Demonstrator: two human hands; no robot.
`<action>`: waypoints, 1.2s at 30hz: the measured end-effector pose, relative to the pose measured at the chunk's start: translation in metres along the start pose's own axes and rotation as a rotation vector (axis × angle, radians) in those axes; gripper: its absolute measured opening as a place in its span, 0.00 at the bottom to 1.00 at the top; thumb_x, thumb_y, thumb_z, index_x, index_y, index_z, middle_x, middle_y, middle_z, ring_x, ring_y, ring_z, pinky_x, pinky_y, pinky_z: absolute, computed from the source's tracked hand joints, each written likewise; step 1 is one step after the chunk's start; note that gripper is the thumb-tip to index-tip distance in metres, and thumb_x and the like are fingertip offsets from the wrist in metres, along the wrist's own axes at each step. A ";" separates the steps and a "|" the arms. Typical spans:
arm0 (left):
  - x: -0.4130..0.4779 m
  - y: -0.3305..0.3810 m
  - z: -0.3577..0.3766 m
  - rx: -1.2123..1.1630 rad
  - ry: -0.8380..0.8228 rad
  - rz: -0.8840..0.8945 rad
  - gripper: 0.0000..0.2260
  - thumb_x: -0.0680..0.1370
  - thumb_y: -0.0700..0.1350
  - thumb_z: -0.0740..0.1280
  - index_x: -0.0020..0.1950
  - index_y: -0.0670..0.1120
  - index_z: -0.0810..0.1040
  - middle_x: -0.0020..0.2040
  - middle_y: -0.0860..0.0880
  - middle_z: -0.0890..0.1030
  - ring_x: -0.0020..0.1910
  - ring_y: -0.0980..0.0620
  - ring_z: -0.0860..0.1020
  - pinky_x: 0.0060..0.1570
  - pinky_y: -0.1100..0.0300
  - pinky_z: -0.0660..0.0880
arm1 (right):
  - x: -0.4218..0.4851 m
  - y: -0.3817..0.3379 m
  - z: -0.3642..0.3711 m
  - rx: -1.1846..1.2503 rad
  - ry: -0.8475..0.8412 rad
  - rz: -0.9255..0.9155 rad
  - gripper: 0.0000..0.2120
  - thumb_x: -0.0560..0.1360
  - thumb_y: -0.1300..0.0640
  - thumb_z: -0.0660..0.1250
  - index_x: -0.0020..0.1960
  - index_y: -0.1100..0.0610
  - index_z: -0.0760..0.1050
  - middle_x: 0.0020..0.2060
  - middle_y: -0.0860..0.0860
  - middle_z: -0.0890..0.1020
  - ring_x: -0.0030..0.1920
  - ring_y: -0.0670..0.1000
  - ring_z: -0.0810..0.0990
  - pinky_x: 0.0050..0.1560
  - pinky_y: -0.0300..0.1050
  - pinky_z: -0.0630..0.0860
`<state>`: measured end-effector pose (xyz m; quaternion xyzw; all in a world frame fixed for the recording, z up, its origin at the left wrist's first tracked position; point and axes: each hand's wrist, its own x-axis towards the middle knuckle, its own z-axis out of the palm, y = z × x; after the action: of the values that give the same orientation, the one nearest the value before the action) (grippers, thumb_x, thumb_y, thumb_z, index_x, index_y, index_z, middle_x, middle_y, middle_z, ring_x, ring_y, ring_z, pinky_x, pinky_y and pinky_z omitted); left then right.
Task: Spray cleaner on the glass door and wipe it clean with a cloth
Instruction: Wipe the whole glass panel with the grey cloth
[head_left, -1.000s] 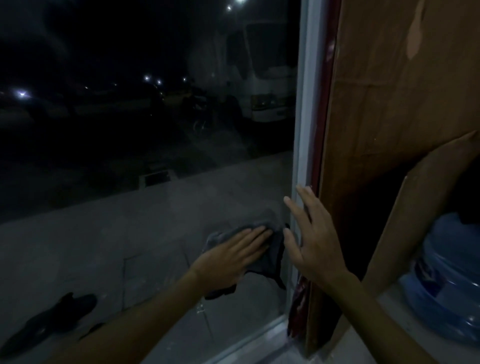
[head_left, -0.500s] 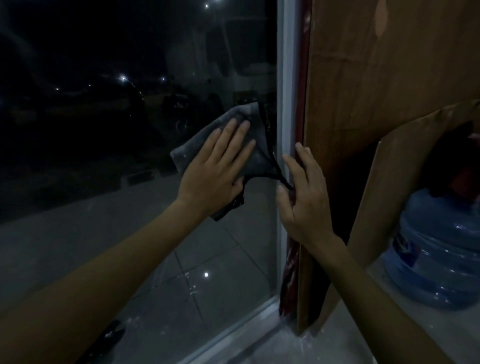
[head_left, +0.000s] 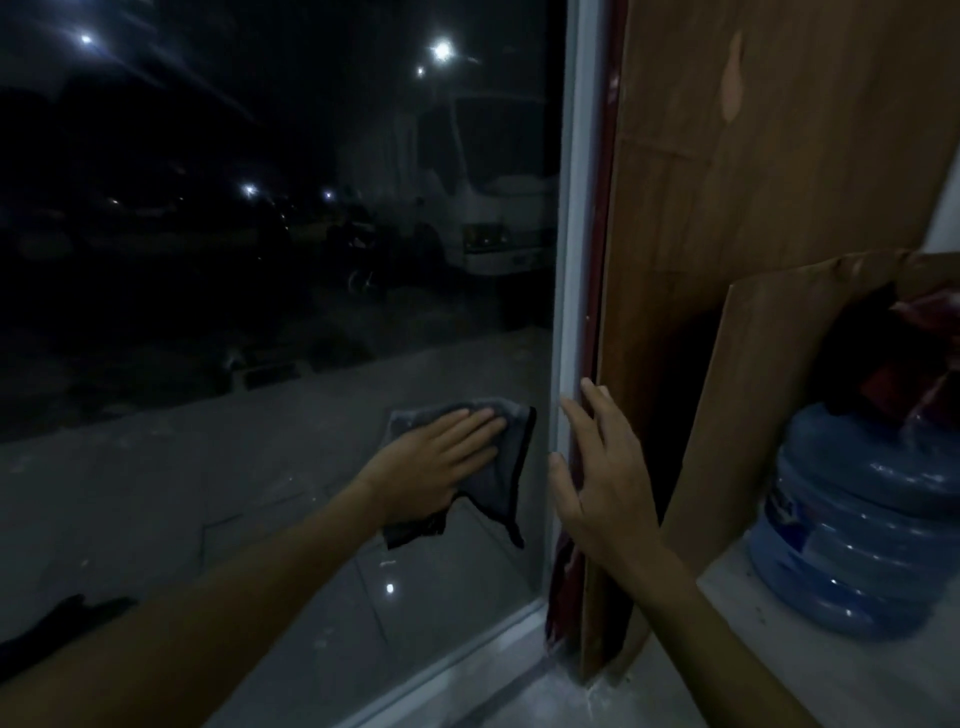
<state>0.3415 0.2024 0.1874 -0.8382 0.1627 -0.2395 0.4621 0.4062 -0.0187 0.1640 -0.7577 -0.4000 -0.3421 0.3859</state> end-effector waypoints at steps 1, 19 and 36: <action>0.009 -0.014 -0.007 0.005 0.063 -0.016 0.26 0.73 0.49 0.51 0.66 0.43 0.76 0.70 0.40 0.71 0.68 0.42 0.71 0.72 0.48 0.48 | 0.002 0.001 -0.008 -0.009 0.000 0.004 0.27 0.76 0.51 0.58 0.73 0.59 0.64 0.74 0.60 0.65 0.75 0.57 0.61 0.72 0.53 0.60; 0.025 0.054 0.031 0.060 -0.073 0.000 0.30 0.74 0.59 0.63 0.72 0.45 0.68 0.75 0.40 0.59 0.74 0.42 0.61 0.74 0.45 0.40 | -0.007 0.014 -0.001 0.019 0.010 0.058 0.27 0.77 0.49 0.57 0.74 0.56 0.63 0.74 0.57 0.64 0.75 0.55 0.60 0.71 0.53 0.60; 0.028 -0.144 -0.084 0.095 0.199 -0.409 0.28 0.75 0.54 0.57 0.73 0.43 0.65 0.75 0.37 0.61 0.74 0.36 0.59 0.73 0.46 0.49 | 0.055 -0.045 -0.028 0.064 0.131 -0.034 0.27 0.75 0.52 0.60 0.72 0.60 0.66 0.72 0.61 0.67 0.73 0.58 0.65 0.71 0.52 0.63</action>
<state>0.3259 0.2049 0.3553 -0.8033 0.0227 -0.4172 0.4244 0.3854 -0.0071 0.2365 -0.7138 -0.3975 -0.3846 0.4295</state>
